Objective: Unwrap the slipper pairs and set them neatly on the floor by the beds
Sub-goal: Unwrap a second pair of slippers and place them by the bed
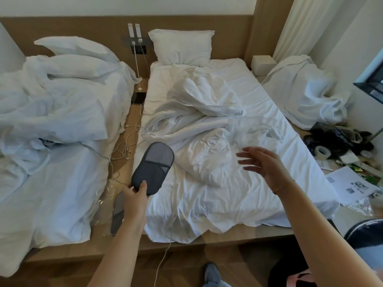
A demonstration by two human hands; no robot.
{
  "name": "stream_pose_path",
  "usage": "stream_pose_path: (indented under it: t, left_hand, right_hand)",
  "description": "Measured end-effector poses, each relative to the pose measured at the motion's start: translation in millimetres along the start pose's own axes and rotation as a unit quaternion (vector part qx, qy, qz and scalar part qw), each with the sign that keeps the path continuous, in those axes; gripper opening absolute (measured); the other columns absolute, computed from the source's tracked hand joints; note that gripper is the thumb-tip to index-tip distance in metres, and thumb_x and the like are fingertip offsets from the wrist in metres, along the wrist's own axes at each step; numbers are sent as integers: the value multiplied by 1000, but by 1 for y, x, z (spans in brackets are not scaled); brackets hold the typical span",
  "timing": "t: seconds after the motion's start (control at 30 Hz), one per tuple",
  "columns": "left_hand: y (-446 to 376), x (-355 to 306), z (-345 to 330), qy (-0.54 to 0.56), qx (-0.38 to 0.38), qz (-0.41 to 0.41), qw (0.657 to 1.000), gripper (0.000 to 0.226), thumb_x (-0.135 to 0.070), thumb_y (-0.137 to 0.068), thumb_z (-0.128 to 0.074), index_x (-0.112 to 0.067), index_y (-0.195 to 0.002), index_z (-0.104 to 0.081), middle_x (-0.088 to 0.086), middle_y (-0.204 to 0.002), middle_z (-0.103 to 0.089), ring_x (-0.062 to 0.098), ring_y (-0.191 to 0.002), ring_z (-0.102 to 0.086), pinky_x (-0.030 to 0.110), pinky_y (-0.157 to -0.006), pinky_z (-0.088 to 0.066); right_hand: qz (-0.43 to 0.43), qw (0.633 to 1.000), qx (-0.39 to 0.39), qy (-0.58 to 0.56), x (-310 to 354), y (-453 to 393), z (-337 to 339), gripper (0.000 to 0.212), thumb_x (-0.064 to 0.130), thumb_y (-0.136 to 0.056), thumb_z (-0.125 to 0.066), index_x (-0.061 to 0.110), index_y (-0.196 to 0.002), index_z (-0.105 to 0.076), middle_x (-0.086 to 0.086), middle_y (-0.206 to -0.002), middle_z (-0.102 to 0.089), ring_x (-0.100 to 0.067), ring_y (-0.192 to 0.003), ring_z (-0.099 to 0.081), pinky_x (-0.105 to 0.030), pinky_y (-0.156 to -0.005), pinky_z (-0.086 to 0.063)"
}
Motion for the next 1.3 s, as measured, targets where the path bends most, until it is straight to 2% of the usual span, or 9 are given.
stream_pose_path:
  t: [0.1,0.2,0.3,0.43,0.57,0.77,1.13,1.23,1.3]
  left_hand:
    - [11,-26,-6,-66,41,-129,989,42,-6,-91,-58,-14,-125,-34,11,-120,-53,19,-96,-62,31,-75,-56]
    - [22,-48,-8,-163,76,-248,952,27,0,-94,-47,-15,-117,-51,-4,-110,-55,11,-98,-58,13,-74,-45]
    - [29,-57,-6,-164,141,-227,950,25,-10,-97,-43,-19,-107,-64,-12,-103,-59,14,-106,-56,25,-86,-49]
    - [42,-58,-1,-99,227,-139,959,38,-54,-90,-41,-27,-92,-67,-1,-93,-65,20,-94,-61,39,-84,-51]
    - [45,-59,15,-110,155,-186,964,17,-37,-89,-62,-23,-81,-69,-9,-78,-67,11,-81,-63,22,-68,-47]
    - [37,-60,47,-81,85,-221,968,10,-23,-90,-64,-15,-84,-67,-7,-78,-65,7,-75,-60,11,-59,-44]
    - [-31,-32,87,-39,34,-95,994,18,-41,-94,-52,-28,-89,-65,-15,-90,-61,10,-90,-57,30,-73,-48]
    - [-75,-16,102,-48,14,-76,996,16,-23,-94,-53,-31,-95,-68,-20,-96,-57,8,-93,-56,38,-79,-55]
    - [-107,-8,115,-90,-1,-77,993,20,-15,-95,-53,-31,-100,-65,-17,-100,-56,5,-95,-54,30,-80,-52]
  right_hand:
    - [-17,995,88,33,4,3,-29,24,12,-96,-50,-2,-110,-64,-21,-101,-73,-24,-79,-70,-26,-64,-57]
    - [-22,991,135,16,5,4,-60,18,14,-93,-56,4,-105,-65,-19,-95,-74,-20,-70,-68,-25,-61,-55]
    - [-9,990,138,20,2,5,-89,15,14,-92,-59,4,-102,-61,-17,-90,-74,-18,-64,-65,-24,-59,-54]
    - [19,993,113,30,-5,11,-122,10,11,-92,-60,3,-96,-63,-16,-86,-74,-21,-62,-64,-25,-55,-55]
    - [26,991,123,40,-9,22,-146,18,11,-91,-60,-3,-102,-61,-19,-86,-73,-25,-61,-65,-29,-55,-58]
    - [13,987,137,76,-16,42,-164,29,22,-91,-62,-1,-109,-60,-22,-95,-71,-29,-72,-69,-37,-63,-60]
    - [-31,984,111,134,-58,15,-199,12,5,-89,-62,1,-100,-65,-17,-90,-75,-24,-67,-70,-29,-58,-57]
    - [-58,984,97,135,-76,-25,-219,12,4,-89,-61,1,-100,-65,-17,-90,-74,-25,-66,-69,-29,-57,-57]
    - [-75,983,96,137,-92,-59,-237,12,2,-89,-61,0,-100,-64,-18,-90,-74,-25,-64,-69,-28,-55,-56]
Point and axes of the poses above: each hand's wrist, its own y-axis away from the middle knuckle, its own z-axis out of the back of the hand, x = y × z, the point moved 3 cm from there along -y, towards the middle knuckle
